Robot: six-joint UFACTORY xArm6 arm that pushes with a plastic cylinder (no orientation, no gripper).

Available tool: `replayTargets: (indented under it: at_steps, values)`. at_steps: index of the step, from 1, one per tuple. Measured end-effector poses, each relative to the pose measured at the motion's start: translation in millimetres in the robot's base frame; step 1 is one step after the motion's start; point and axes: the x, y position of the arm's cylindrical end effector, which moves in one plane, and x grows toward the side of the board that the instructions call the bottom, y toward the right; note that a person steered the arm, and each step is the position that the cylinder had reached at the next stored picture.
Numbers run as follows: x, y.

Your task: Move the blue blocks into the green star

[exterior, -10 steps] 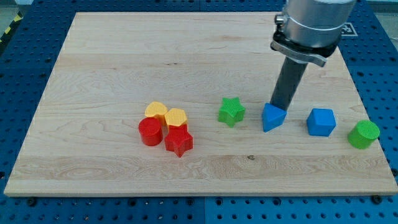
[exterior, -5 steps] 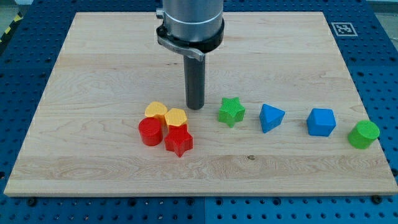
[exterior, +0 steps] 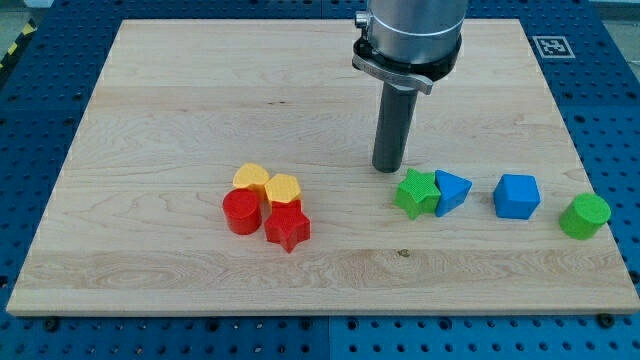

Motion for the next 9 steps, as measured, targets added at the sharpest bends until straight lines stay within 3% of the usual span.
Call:
replayTargets:
  at_steps: [1,2,3,4,5,7,9]
  values:
    - [0,0]
    - [-26,1]
    - [-56,59]
    - [-48,127]
    - [-10,178]
    - [53,185]
    - [55,168]
